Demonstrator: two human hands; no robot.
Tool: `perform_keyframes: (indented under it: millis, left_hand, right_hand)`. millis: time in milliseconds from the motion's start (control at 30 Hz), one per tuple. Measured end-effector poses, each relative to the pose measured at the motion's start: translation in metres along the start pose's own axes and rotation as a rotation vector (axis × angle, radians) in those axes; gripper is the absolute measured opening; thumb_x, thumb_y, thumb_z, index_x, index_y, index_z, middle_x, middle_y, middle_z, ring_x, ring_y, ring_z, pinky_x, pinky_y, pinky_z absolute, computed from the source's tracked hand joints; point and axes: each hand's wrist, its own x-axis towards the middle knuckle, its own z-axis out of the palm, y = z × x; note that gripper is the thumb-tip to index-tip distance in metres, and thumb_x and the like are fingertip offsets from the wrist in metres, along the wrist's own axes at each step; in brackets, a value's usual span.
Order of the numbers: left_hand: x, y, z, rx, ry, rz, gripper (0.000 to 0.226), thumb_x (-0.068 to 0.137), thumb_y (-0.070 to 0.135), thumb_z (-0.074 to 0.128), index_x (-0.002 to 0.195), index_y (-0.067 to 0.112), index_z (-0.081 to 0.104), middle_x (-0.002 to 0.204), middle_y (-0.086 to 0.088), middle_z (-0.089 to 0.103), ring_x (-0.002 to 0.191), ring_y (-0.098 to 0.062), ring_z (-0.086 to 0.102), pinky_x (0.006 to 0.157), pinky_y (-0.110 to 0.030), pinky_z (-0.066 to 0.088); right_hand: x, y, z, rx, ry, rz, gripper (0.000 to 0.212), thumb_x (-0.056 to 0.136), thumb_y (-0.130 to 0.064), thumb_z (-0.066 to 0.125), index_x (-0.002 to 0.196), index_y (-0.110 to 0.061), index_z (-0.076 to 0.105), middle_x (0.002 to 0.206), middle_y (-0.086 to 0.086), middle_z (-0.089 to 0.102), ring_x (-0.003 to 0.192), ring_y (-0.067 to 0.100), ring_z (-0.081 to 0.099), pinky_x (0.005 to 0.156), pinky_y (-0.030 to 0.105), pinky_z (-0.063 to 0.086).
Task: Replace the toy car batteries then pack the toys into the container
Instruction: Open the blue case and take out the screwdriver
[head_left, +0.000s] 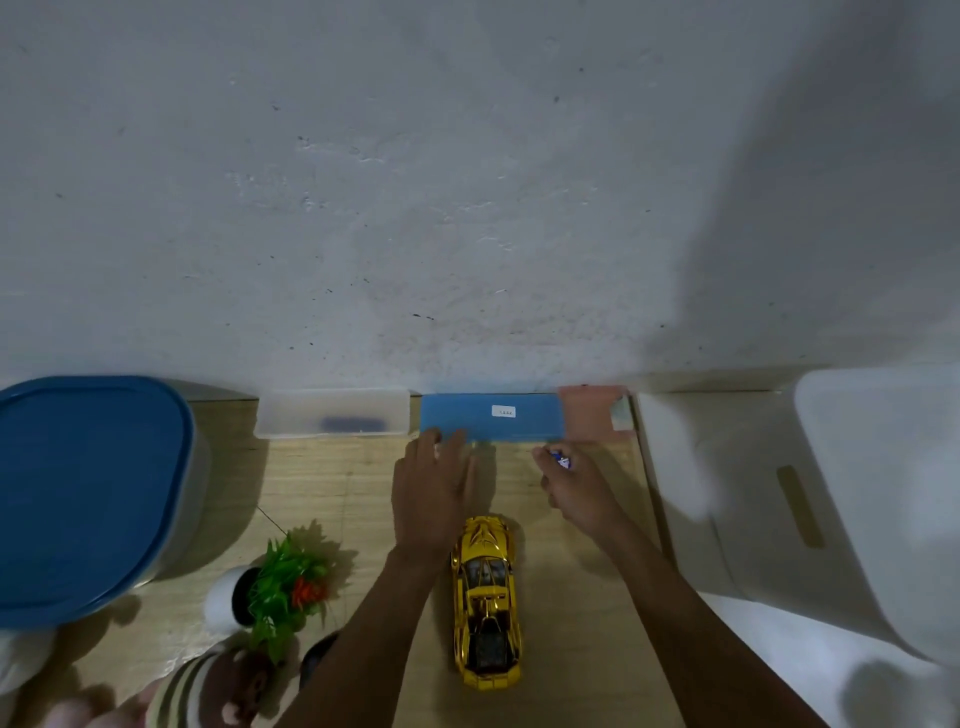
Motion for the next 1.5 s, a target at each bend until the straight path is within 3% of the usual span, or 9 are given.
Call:
perform_keyframes:
  millis: [100, 233, 433, 567, 733, 933, 1067, 1333, 1500]
  left_hand:
    - [0.013, -0.007, 0.002, 0.147, -0.013, 0.11, 0.035, 0.095, 0.034, 0.044, 0.114, 0.019, 0.069, 0.105, -0.01, 0.061, 0.093, -0.029, 0.059, 0.074, -0.039, 0.048]
    - [0.024, -0.008, -0.001, 0.164, -0.007, 0.079, 0.013, 0.092, 0.025, 0.065, 0.098, 0.018, 0.075, 0.101, -0.009, 0.06, 0.095, -0.029, 0.058, 0.079, -0.04, 0.049]
    - [0.033, -0.004, 0.0, 0.127, -0.041, 0.052, 0.013, 0.083, 0.016, 0.076, 0.096, 0.012, 0.075, 0.116, -0.014, 0.063, 0.104, -0.034, 0.062, 0.087, -0.042, 0.054]
    - [0.047, -0.012, -0.001, 0.187, -0.041, 0.18, 0.013, 0.07, 0.012, 0.086, 0.08, 0.012, 0.078, 0.1, -0.014, 0.067, 0.085, -0.033, 0.066, 0.074, -0.039, 0.057]
    - [0.048, -0.021, 0.003, 0.077, -0.148, -0.014, 0.031, 0.094, 0.037, 0.06, 0.114, 0.015, 0.068, 0.117, -0.005, 0.062, 0.108, -0.023, 0.057, 0.087, -0.031, 0.049]
    - [0.048, -0.01, -0.006, -0.014, -0.128, -0.033, 0.031, 0.09, 0.03, 0.068, 0.112, 0.008, 0.064, 0.111, -0.013, 0.064, 0.105, -0.029, 0.061, 0.082, -0.037, 0.055]
    - [0.047, -0.008, -0.005, -0.101, -0.129, -0.121, 0.034, 0.093, 0.035, 0.063, 0.117, 0.012, 0.058, 0.116, -0.009, 0.062, 0.107, -0.023, 0.06, 0.082, -0.031, 0.054]
    - [0.046, -0.009, -0.005, -0.066, -0.124, -0.096, 0.034, 0.093, 0.035, 0.063, 0.116, 0.011, 0.06, 0.116, -0.009, 0.061, 0.108, -0.024, 0.061, 0.08, -0.032, 0.055]
    - [0.045, -0.001, -0.009, -0.113, -0.095, -0.123, 0.034, 0.091, 0.03, 0.067, 0.115, 0.007, 0.059, 0.113, -0.015, 0.064, 0.102, -0.031, 0.064, 0.078, -0.038, 0.057]
  right_hand:
    - [0.006, 0.005, -0.001, -0.195, 0.004, -0.061, 0.018, 0.097, -0.034, 0.054, 0.089, -0.019, 0.061, 0.069, -0.004, 0.056, 0.062, 0.009, 0.051, 0.058, 0.024, 0.04]
    - [0.016, 0.009, -0.001, -0.487, -0.033, -0.126, 0.014, 0.094, -0.036, 0.054, 0.093, -0.024, 0.061, 0.089, -0.006, 0.061, 0.085, 0.016, 0.06, 0.079, 0.036, 0.051]
    - [0.024, -0.003, 0.008, -0.867, -0.037, -0.263, 0.027, 0.096, -0.035, 0.054, 0.12, -0.025, 0.06, 0.114, 0.003, 0.066, 0.098, 0.023, 0.062, 0.077, 0.029, 0.048]
    - [0.026, -0.009, 0.011, -0.985, 0.005, -0.298, 0.038, 0.096, -0.036, 0.054, 0.133, -0.027, 0.055, 0.123, 0.006, 0.064, 0.108, 0.027, 0.061, 0.087, 0.035, 0.05]
    - [0.031, 0.0, 0.013, -0.884, 0.016, -0.299, 0.042, 0.093, -0.026, 0.062, 0.134, -0.025, 0.055, 0.126, 0.007, 0.06, 0.112, 0.024, 0.058, 0.089, 0.035, 0.049]
    - [0.027, 0.011, 0.018, -0.638, 0.1, -0.325, 0.042, 0.091, -0.007, 0.063, 0.132, -0.016, 0.058, 0.129, 0.008, 0.056, 0.12, 0.022, 0.053, 0.101, 0.032, 0.046]
    - [0.023, 0.016, 0.015, -0.563, 0.132, -0.318, 0.041, 0.093, -0.008, 0.061, 0.133, -0.016, 0.056, 0.128, 0.006, 0.058, 0.117, 0.018, 0.055, 0.094, 0.021, 0.043]
    - [0.016, 0.03, 0.001, -0.482, 0.276, -0.237, 0.042, 0.091, -0.005, 0.063, 0.13, -0.019, 0.058, 0.124, 0.003, 0.064, 0.109, 0.015, 0.06, 0.089, 0.022, 0.049]
    - [0.009, 0.033, 0.001, -0.501, 0.072, -0.308, 0.039, 0.087, -0.009, 0.069, 0.123, -0.022, 0.063, 0.113, -0.005, 0.069, 0.097, 0.004, 0.06, 0.077, 0.006, 0.042]
